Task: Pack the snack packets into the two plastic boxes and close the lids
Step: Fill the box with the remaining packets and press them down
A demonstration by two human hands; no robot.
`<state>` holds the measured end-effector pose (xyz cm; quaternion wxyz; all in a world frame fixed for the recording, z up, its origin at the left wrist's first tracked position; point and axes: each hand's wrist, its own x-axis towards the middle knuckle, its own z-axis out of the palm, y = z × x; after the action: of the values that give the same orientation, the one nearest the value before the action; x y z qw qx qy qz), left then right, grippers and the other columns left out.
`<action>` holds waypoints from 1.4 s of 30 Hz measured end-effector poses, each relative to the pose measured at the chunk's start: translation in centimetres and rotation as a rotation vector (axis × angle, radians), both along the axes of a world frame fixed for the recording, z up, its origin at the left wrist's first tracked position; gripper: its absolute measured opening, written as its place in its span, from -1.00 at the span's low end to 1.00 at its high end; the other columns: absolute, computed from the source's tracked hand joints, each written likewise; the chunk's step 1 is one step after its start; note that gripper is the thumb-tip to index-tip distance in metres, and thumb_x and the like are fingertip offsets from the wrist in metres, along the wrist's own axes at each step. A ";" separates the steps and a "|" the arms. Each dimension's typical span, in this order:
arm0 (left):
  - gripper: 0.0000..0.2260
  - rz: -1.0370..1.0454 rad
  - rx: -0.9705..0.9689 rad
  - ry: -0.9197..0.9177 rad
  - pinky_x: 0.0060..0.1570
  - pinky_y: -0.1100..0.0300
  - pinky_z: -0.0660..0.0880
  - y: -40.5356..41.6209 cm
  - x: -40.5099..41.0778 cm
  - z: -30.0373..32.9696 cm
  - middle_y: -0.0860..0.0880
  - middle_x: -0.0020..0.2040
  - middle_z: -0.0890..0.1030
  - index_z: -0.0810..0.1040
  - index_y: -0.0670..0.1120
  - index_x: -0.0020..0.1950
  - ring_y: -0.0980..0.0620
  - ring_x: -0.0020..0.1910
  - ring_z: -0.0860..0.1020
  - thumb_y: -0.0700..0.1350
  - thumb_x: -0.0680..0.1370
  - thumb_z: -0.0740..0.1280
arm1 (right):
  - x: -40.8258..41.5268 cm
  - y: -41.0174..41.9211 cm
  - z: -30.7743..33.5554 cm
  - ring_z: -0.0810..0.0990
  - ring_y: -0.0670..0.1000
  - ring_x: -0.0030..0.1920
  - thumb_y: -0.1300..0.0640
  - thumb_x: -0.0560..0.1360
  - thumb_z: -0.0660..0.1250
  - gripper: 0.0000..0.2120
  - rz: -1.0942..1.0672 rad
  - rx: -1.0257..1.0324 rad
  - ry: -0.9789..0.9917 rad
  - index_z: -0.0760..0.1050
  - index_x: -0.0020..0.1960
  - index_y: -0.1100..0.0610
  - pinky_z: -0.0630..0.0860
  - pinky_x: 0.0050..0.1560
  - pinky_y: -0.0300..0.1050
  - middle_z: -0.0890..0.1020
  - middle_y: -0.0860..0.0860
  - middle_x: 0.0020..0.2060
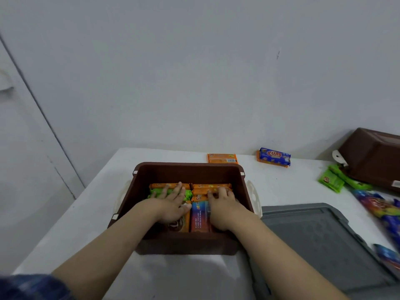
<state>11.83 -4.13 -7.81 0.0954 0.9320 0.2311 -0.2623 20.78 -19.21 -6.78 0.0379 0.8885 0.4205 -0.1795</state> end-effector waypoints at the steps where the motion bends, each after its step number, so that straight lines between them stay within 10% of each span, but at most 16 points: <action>1: -0.38 0.000 0.006 -0.004 0.44 -0.18 -0.24 0.0 0.1 0.0 0.09 0.51 -0.41 -0.33 0.06 0.53 -0.09 0.50 -0.36 0.27 0.61 -0.14 | 0.1 0.1 0.0 -0.10 0.28 0.53 0.05 0.57 0.29 -0.23 -0.017 -0.001 0.009 -0.12 0.59 0.07 0.11 0.48 0.22 -0.15 0.17 0.54; 15: -0.19 0.034 0.022 0.079 0.44 -0.14 -0.28 0.6 -3.0 0.0 -0.15 0.48 -0.46 -0.37 0.06 0.52 -0.21 0.47 -0.41 0.41 0.51 0.00 | -0.8 0.2 0.8 -0.25 0.43 0.49 -0.02 0.65 0.07 -0.35 -0.103 -0.046 0.224 -0.23 0.58 0.06 -0.08 0.49 0.31 -0.31 0.25 0.52; 23: -0.17 0.010 -0.080 -0.014 0.41 -0.20 -0.31 0.3 -2.9 0.3 -0.10 0.52 -0.42 -0.29 0.17 0.53 -0.19 0.48 -0.41 0.41 0.48 0.13 | -0.9 -0.1 0.5 0.00 0.38 0.50 -0.04 0.60 0.20 -0.48 -0.149 0.158 0.119 0.17 0.51 0.04 0.10 0.47 0.26 0.04 0.18 0.55; 27: -0.25 0.097 -0.004 -0.248 0.40 -0.18 -0.36 0.3 -2.5 0.2 0.01 0.58 -0.21 -0.14 0.11 0.57 -0.11 0.51 -0.34 0.41 0.50 0.01 | -0.7 1.0 0.5 -0.15 0.36 0.53 -0.01 0.63 0.13 -0.44 -0.196 0.083 0.126 0.01 0.57 0.00 -0.06 0.48 0.26 -0.18 0.15 0.57; 34: -0.29 0.100 0.035 -0.133 0.46 -0.17 -0.15 0.5 -2.5 0.2 -0.01 0.57 -0.25 -0.20 0.03 0.57 -0.19 0.53 -0.25 0.32 0.57 0.02 | -0.8 0.9 0.3 -0.05 0.31 0.54 -0.02 0.63 0.14 -0.37 -0.191 0.054 0.085 -0.07 0.59 0.06 0.05 0.48 0.22 -0.09 0.16 0.57; 38: -0.44 0.093 -0.028 -0.342 0.46 -0.03 0.08 0.1 -3.9 1.2 -0.02 0.58 0.08 0.10 0.01 0.56 -0.07 0.54 0.07 0.20 0.61 0.09 | -0.8 -1.2 1.2 0.41 0.14 0.34 0.01 0.64 0.12 -0.64 -0.132 0.373 0.068 0.37 0.39 0.10 0.44 0.30 0.08 0.43 0.10 0.36; 42: -0.69 0.178 -0.186 -0.586 -0.10 0.43 0.36 -0.8 -6.1 1.9 0.08 0.21 0.57 0.52 0.08 0.30 0.23 0.02 0.48 0.10 0.63 0.14 | -1.7 -5.0 1.9 0.56 -0.14 0.12 0.01 0.64 0.15 -0.75 0.008 0.769 0.195 0.52 0.24 -0.02 0.59 -0.02 -0.21 0.61 -0.11 0.11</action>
<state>5.78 -4.94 -5.93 0.2654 0.9313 0.2494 0.0067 19.11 -24.17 -4.88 -0.3372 0.8150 0.4622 -0.0922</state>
